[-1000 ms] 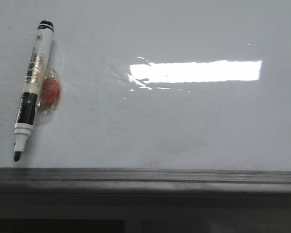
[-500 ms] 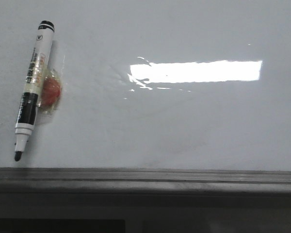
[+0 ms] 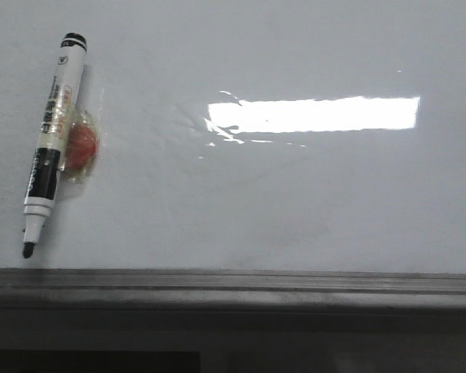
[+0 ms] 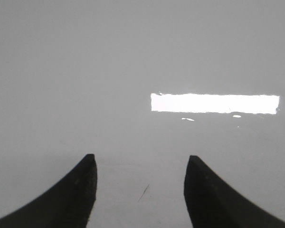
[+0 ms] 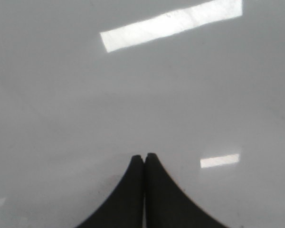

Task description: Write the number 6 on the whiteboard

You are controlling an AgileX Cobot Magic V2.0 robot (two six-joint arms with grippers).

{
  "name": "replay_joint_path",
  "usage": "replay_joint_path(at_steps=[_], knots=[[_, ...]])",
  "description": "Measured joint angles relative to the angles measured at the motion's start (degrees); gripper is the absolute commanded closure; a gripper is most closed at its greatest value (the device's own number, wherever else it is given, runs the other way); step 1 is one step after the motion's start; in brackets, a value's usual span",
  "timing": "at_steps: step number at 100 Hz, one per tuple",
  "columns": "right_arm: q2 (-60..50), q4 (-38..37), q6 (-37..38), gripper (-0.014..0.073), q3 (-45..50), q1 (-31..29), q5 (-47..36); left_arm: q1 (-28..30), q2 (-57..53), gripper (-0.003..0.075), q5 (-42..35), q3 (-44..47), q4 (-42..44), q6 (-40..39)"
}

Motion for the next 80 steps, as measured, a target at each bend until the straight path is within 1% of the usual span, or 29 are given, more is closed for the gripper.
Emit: replay_joint_path(at_steps=[18,28,35,49,68,80], knots=[[0.00,0.00,0.00,0.0665,0.00,0.00,0.00,-0.56,0.00,0.0331,1.57,-0.08,1.86,0.00],[0.00,0.00,0.00,0.0665,0.00,0.00,0.00,-2.87,0.00,0.0331,4.22,-0.88,2.82,0.00],[0.00,0.00,0.00,0.0665,0.00,0.00,0.00,-5.61,0.00,0.0331,6.47,-1.58,3.13,0.60],[0.00,0.00,0.00,0.0665,0.00,0.00,0.00,-13.00,0.00,0.0328,7.85,-1.86,3.37,3.37],[0.00,0.00,0.10,0.0665,0.00,0.00,0.03,-25.87,0.00,0.0328,8.14,-1.89,3.37,4.25],[0.00,0.11,0.04,0.0665,0.00,0.00,0.03,-32.36,0.00,0.0330,8.23,-1.89,0.86,4.25]])
